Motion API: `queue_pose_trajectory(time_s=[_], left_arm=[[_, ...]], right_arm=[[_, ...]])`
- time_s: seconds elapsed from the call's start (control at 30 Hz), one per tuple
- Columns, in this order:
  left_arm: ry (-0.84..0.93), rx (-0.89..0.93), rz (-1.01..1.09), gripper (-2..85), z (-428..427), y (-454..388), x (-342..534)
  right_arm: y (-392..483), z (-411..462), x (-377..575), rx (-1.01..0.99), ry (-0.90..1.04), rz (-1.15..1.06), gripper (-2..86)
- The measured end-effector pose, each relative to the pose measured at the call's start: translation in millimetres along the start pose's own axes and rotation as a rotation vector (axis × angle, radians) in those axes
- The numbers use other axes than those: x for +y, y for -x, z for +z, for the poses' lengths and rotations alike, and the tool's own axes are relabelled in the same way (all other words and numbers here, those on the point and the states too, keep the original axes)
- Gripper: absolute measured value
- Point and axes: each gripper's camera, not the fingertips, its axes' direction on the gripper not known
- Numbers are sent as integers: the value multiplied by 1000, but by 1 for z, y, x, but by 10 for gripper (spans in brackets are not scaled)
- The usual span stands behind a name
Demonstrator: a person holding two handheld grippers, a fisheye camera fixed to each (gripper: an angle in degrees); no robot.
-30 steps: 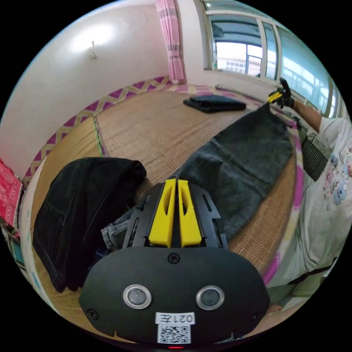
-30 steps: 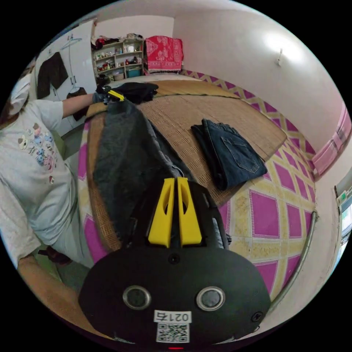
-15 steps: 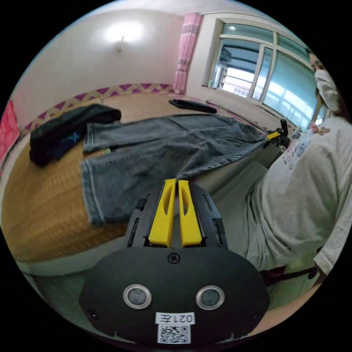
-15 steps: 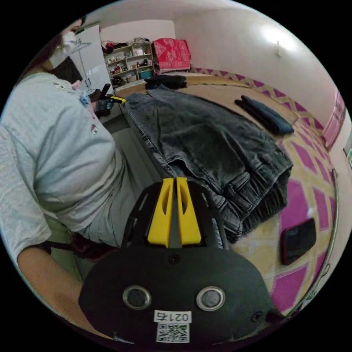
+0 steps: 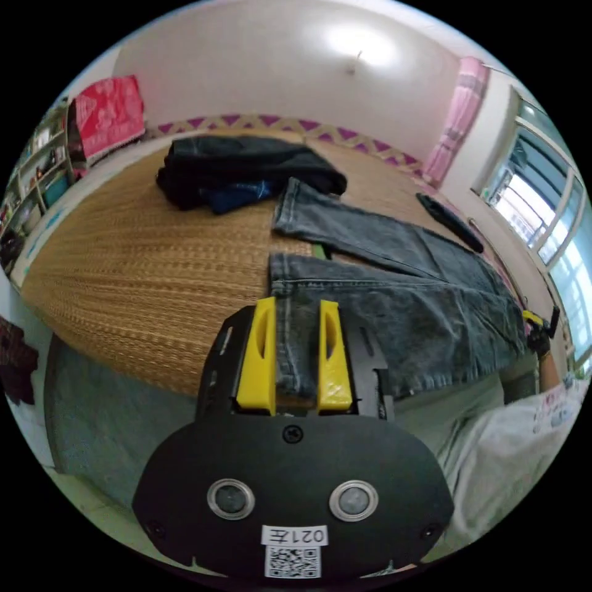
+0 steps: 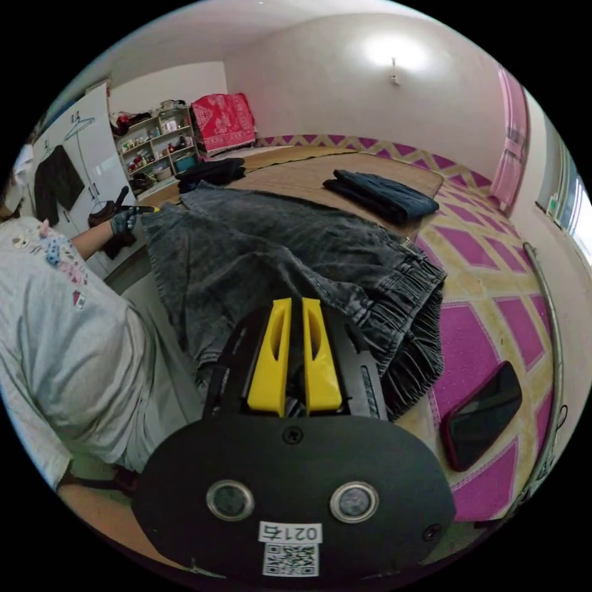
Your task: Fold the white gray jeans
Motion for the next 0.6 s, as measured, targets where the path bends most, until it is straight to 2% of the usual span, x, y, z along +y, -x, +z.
queue_pose_trajectory(time_s=[0.1, 0.17, 0.27, 0.33, 0.4, 0.47, 0.53, 0.6], left_arm=[[79, 55, 1, -4, 2, 16, -15], [3, -1, 12, -7, -15, 22, -24], [-114, 23, -47, -9, -42, 49, -42], [-64, 18, -67, -8, -33, 65, -47], [79, 77, -43, -7, -4, 74, -42], [79, 144, 18, -3, -2, 65, -36], [26, 165, 52, 7, -13, 58, -29], [86, 196, 51, 113, -9, 58, -24]], right_arm=[[-7, 20, 7, 0, 56, 40, 1], [-8, 15, 11, -18, 36, 52, -3], [-3, 13, 18, -2, 44, 38, -5], [4, 13, 22, 25, 55, 24, -6], [11, 13, 26, 55, 61, 1, -6], [17, 11, 31, 82, 58, -10, -6], [22, 8, 37, 106, 54, -5, -6], [25, 5, 41, 114, 55, 3, -6]])
